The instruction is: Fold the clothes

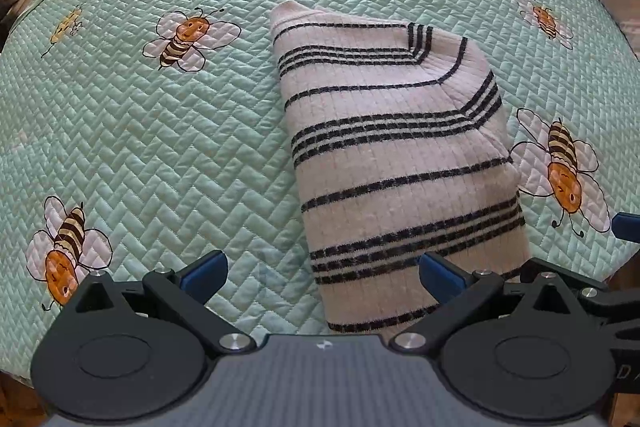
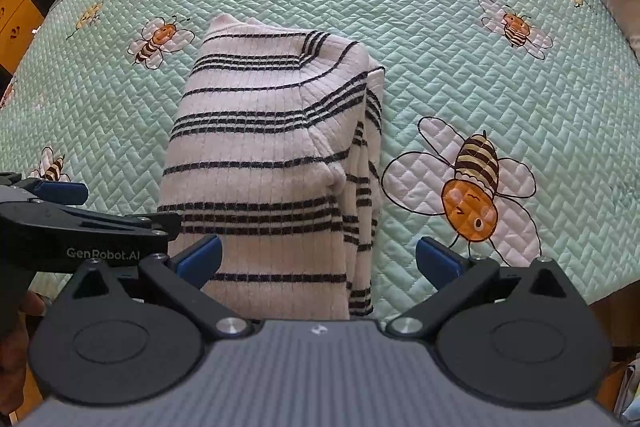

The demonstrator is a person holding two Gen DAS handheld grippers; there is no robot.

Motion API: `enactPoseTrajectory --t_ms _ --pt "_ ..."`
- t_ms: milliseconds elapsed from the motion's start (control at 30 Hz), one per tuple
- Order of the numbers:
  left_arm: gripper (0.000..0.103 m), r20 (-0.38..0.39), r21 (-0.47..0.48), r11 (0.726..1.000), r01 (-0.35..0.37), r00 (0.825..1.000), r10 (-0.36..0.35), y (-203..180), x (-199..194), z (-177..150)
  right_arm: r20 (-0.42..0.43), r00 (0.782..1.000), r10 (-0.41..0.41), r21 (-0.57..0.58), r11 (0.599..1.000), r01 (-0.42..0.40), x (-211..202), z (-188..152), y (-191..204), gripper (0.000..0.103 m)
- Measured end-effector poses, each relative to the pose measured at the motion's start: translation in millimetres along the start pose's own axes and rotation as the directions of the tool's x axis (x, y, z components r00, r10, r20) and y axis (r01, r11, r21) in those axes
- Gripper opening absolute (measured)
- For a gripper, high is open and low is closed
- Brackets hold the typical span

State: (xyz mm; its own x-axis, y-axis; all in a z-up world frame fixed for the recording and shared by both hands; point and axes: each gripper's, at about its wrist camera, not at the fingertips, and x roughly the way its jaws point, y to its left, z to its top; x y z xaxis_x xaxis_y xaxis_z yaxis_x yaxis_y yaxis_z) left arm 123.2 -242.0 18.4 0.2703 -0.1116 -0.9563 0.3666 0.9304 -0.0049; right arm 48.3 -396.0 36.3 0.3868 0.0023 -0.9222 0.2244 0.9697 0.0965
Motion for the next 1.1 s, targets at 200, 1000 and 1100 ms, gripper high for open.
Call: enactPoseTrajectory --t_ms 200,1000,1100 --pt "0.102 0.000 0.000 1.000 0.000 1.000 0.000 0.3 0.0 -0.6 0.002 1.000 -0.002 -0.001 1.000 0.002 -1.0 -0.5 0.8 0.102" --pt "0.102 0.076 0.039 0.998 -0.053 0.996 0.050 -7.7 -6.1 -0.4 0.028 0.999 0.023 0.035 0.999 -0.024 0.4 -5.0 -3.3 0.102" --pt "0.102 0.075 0.038 0.998 -0.052 0.996 0.050 -7.3 -5.8 -0.7 0.031 0.999 0.026 0.032 0.999 -0.027 -0.6 -5.2 -1.4 0.102"
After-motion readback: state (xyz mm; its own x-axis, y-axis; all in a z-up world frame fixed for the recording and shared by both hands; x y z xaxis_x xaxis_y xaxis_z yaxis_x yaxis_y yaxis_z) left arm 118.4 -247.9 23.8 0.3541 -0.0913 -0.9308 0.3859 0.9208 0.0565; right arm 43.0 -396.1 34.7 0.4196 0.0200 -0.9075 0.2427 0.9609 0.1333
